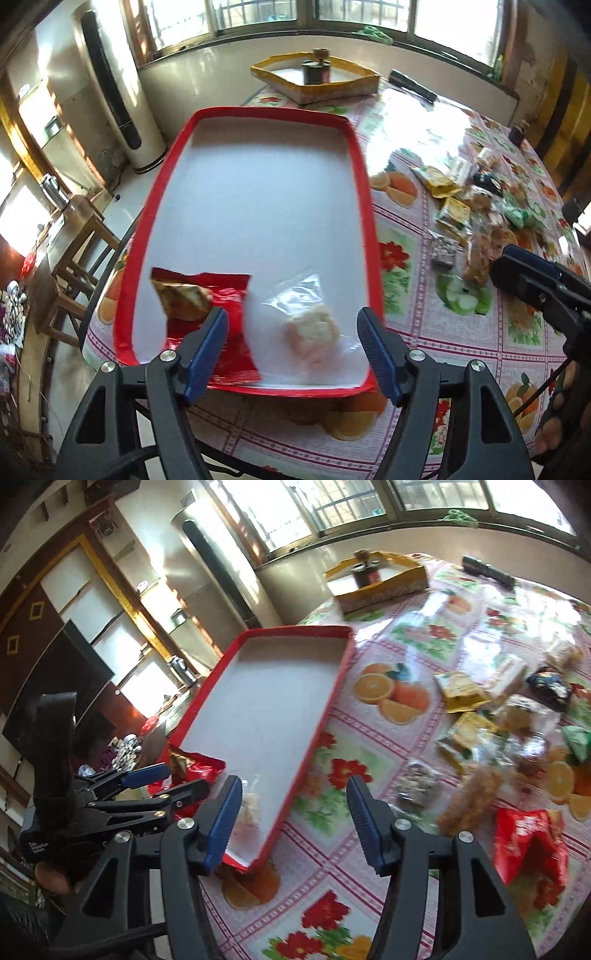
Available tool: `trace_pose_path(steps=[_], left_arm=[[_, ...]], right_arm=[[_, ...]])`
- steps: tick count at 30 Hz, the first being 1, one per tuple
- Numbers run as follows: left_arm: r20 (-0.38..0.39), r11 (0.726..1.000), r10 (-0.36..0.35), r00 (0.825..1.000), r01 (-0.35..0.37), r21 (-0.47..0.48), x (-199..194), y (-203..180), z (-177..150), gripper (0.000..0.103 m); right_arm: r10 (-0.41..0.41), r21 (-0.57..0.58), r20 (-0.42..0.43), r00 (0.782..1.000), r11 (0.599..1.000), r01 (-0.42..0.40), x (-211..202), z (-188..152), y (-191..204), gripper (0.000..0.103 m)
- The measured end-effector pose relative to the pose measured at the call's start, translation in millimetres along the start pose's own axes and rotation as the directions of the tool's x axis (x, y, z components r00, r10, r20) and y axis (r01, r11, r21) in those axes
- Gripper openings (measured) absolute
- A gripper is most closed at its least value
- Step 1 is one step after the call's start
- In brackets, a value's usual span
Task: Organize snacks
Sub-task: 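Grasp the clear nut-mix bag with the left tool while the right tool grasps another red chip bag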
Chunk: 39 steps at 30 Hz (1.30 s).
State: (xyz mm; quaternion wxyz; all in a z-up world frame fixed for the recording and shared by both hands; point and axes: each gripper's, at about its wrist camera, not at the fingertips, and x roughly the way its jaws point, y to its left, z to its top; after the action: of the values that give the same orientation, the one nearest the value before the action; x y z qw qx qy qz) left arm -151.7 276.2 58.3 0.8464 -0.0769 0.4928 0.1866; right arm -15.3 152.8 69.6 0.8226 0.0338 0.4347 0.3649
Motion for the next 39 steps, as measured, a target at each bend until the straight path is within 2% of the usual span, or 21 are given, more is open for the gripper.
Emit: trace_pose_path(steps=[6,9,16,20,26,33,39], left_arm=[[-0.071,0.994,-0.062,0.996,0.067,0.084,1,-52,-10,0.072],[-0.083,0.989,-0.078,0.994,0.087,0.122,1,-73,-15,0.072],[-0.134,0.977,-0.129,0.983,0.149,0.15,12,-97,-14,0.072],[-0.142,0.977,-0.147,0.979,0.166,0.133,18,-99,-7,0.072],[-0.142,0.975,-0.17,0.975,0.188,0.117,21,-99,3,0.072],[-0.161,0.979,-0.171,0.972,0.186,0.084,39,-102,14,0.072],[-0.148,0.983,-0.156,0.977,0.168,0.076,61,-110,38,0.072]], right_arm=[[-0.132,0.065,0.05,0.99,0.99,0.129,-55,-17,-35,0.066],[-0.188,0.077,0.064,0.98,0.98,0.183,-73,-25,-47,0.07],[-0.281,0.117,0.064,0.958,0.955,0.272,-95,-40,-80,0.072],[-0.305,0.151,0.049,0.951,0.943,0.295,-101,-50,-97,0.072],[-0.303,0.188,0.023,0.953,0.937,0.294,-98,-58,-114,0.072],[-0.292,0.201,0.016,0.956,0.938,0.283,-94,-62,-120,0.075],[-0.282,0.189,0.003,0.959,0.942,0.276,-85,-61,-124,0.075]])
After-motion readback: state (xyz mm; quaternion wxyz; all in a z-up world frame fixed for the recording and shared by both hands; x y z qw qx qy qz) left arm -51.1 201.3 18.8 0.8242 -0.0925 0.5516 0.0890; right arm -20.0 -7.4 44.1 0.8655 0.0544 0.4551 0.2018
